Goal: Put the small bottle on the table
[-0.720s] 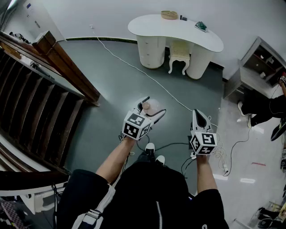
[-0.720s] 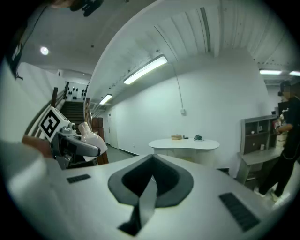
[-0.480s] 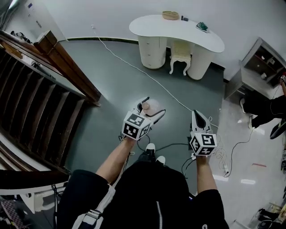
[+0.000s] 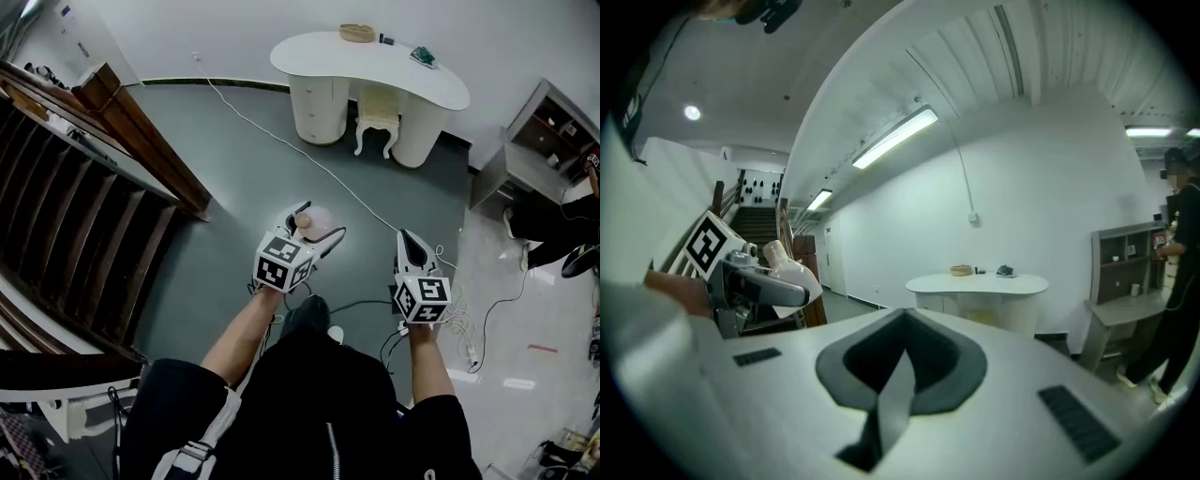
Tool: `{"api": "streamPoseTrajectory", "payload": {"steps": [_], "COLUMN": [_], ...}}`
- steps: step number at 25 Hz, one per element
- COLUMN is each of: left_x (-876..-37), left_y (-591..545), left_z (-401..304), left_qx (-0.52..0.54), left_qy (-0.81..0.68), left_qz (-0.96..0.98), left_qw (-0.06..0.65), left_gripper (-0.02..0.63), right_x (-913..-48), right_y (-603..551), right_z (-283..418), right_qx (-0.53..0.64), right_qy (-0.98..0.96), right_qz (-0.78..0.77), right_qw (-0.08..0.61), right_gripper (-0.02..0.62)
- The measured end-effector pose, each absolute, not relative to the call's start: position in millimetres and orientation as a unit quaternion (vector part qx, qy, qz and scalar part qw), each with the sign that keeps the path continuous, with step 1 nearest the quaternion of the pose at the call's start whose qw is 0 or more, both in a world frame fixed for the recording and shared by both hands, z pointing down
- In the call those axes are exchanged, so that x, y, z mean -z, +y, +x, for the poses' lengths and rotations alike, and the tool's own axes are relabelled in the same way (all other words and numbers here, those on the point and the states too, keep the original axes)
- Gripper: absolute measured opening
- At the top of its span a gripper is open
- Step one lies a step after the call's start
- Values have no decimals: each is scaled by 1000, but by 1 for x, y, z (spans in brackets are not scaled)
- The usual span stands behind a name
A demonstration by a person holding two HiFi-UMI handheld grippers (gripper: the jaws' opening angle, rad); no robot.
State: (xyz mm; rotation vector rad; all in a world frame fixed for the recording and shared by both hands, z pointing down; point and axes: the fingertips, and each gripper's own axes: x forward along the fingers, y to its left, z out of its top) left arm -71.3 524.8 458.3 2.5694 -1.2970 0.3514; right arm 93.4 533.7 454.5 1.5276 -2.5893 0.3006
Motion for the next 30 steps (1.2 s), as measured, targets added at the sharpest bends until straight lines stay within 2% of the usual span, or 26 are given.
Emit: {"api": "streamPoseTrajectory", "payload": {"steps": [10,20,30], "left_x": [-470,-481,-477], "left_y": [453,293,168], "left_z": [-63,-62,-94], "left_qx": [-116,-131,-141], "left_qy": [-435,-409,-395], "left_qz": [884,895,900], "left_qw": [122,123,119], "left_gripper": [403,403,403], "right_x": [-467,-468,-464], "right_y": [469,313,192], "right_z": [101,97,65], "right_qx": [-102,-108,-111], "right_qy": [-852,-839,-833], "right_qz": [509,528,537], "right_qw": [67,73,69], "right_gripper": [3,3,3]}}
